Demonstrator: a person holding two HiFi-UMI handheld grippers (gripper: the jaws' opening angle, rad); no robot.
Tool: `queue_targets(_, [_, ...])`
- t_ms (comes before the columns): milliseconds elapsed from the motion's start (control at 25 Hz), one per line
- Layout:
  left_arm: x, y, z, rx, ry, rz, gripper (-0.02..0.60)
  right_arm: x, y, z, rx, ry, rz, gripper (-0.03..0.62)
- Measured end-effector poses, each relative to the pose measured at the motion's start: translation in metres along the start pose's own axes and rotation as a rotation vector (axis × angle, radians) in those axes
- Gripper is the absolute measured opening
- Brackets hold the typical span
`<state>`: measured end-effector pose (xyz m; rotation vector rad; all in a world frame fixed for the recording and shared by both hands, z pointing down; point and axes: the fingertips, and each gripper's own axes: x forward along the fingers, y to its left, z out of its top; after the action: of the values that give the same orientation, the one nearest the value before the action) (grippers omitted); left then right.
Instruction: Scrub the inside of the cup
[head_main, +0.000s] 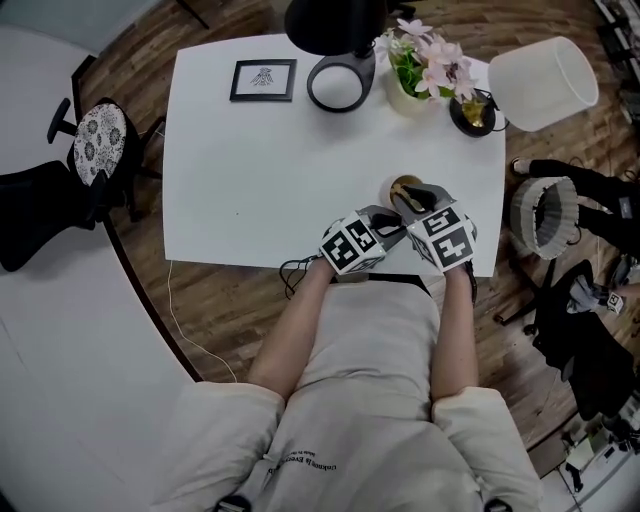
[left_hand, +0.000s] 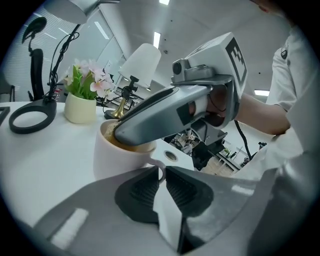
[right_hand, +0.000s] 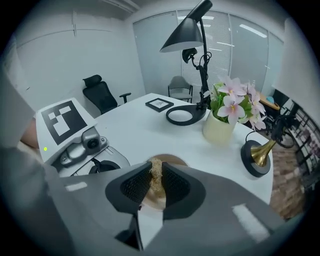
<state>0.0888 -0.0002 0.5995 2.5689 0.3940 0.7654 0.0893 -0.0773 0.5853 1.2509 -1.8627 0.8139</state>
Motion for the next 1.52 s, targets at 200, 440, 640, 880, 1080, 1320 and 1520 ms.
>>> queue_targets(200, [0.000,0.000,0.000,0.000,0.005,-0.016,0.046,0.000,-0.003,0.005,-0.099,-0.006,-0.041,0.086])
queue_targets(440, [-0.002,-0.002,-0.001,0.000,0.000,-0.032,0.046,0.000,-0.001,0.007,-0.249,0.034,-0.125,0.084])
queue_targets(640, [-0.001,0.000,0.000,-0.006,-0.005,-0.035,0.046,0.001,-0.003,0.006,-0.316,0.074,-0.185,0.084])
queue_targets(880, [-0.001,0.000,0.000,-0.006,-0.005,-0.032,0.046,-0.003,-0.007,-0.002,-0.355,0.156,-0.224,0.084])
queue_targets(1080, [-0.001,0.000,-0.001,0.001,-0.004,-0.033,0.046,-0.007,-0.004,-0.013,-0.353,0.264,-0.197,0.084])
queue_targets(1320, [-0.005,0.000,-0.003,0.044,0.008,-0.022,0.043,-0.010,0.006,-0.023,-0.144,0.292,-0.056,0.084])
queue_targets(1520, [-0.016,0.002,-0.006,0.059,0.017,-0.020,0.044,-0.009,0.007,-0.020,0.062,0.188,0.028,0.084])
